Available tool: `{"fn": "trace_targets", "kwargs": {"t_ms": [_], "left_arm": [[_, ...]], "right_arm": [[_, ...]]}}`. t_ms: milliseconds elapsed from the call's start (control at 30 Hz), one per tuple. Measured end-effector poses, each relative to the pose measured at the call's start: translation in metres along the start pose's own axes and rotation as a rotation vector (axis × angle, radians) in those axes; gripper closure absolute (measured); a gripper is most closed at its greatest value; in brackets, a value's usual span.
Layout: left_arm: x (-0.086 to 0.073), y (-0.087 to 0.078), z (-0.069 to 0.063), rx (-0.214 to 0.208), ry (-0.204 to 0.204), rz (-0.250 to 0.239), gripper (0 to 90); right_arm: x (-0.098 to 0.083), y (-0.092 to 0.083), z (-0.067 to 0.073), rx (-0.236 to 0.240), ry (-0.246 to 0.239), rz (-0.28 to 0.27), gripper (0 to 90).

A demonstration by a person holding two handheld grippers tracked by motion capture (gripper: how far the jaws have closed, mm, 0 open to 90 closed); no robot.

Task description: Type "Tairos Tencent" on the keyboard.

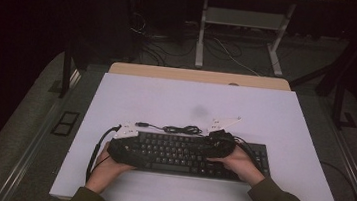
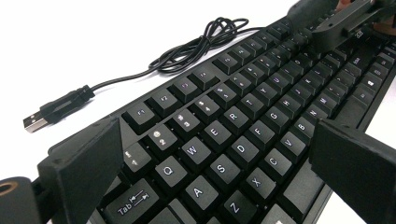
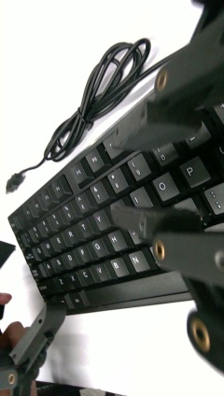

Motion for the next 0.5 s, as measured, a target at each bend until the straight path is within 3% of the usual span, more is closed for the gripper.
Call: {"fn": "trace_targets", "kwargs": {"t_ms": [200, 500], "left_arm": [[-0.0004, -0.0027, 0.0014, 0.010, 0.002, -0.006, 7.3], [-0.0025, -0.0075, 0.0054, 0.029, 0.005, -0.011, 22.7]], "right_arm": [[0.0009, -0.0008, -0.0035, -0.018, 0.009, -0.013, 44.7], [0.0027, -0.0007, -0.0095, -0.056, 0.034, -0.042, 31.5]]}}
Point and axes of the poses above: each handheld gripper's, and its own axes: y roughly forward along the jaws, x roughly out of its top, z roughly to its left, the point moved 8 cm from there along y, roughly forward along the jaws, and after that the axes turned 2 degrees about y, right-handed, at the moved point
